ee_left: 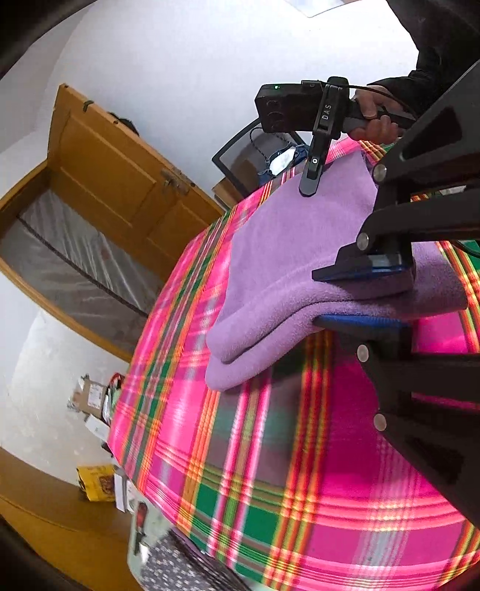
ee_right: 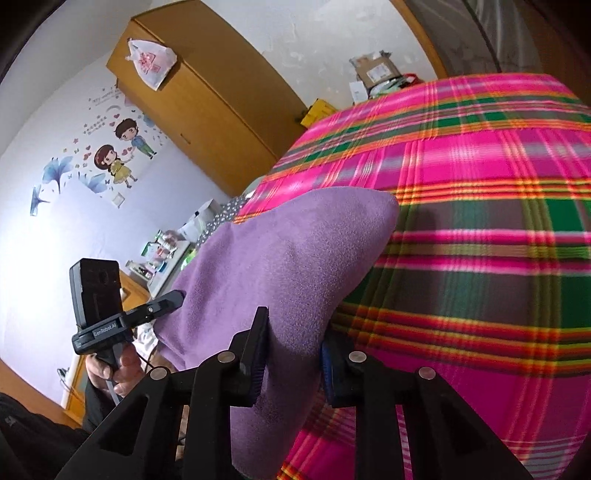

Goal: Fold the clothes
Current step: 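Lift the folded sweatshirt edge with both grippers and carry it across the bed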

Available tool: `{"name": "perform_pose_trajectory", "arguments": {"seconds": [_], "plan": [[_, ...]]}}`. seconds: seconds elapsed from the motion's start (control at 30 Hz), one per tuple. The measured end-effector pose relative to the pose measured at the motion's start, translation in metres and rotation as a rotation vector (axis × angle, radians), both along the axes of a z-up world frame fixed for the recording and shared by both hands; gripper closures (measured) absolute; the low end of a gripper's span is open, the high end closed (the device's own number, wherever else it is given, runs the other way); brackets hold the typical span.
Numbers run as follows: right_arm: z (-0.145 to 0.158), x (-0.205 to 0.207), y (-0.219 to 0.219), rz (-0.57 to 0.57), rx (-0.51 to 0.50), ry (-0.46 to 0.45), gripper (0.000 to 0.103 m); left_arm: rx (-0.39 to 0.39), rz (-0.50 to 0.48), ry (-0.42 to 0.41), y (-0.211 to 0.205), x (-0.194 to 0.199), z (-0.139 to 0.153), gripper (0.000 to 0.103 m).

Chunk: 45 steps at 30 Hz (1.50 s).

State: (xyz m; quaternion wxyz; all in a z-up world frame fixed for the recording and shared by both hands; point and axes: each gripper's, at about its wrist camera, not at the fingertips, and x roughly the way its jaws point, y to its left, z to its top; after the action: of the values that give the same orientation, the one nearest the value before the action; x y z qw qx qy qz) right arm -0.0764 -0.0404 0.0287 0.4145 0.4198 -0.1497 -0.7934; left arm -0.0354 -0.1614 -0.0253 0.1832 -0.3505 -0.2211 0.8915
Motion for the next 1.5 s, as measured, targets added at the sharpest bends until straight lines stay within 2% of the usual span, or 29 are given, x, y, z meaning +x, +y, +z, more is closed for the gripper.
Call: {"name": "perform_pose_trajectory", "arguments": {"seconds": [0.23,0.77,1.2,1.5], "plan": [[0.015,-0.004,0.021,-0.038,0.011,0.05,0.078,-0.025,-0.051,0.036,0.024,-0.018,0.018,0.086],[0.038,-0.02,0.074,-0.138,0.074,0.129,0.078,-0.047,-0.185,0.063,0.086,-0.076,0.032,0.086],[0.047,-0.055,0.138,-0.229,0.144,0.155,0.078,-0.039,-0.3,0.062,0.147,-0.134,0.032,0.086],[0.046,-0.09,0.184,-0.265,0.167,0.173,0.078,-0.061,-0.336,0.059,0.193,-0.18,0.036,0.086]]}}
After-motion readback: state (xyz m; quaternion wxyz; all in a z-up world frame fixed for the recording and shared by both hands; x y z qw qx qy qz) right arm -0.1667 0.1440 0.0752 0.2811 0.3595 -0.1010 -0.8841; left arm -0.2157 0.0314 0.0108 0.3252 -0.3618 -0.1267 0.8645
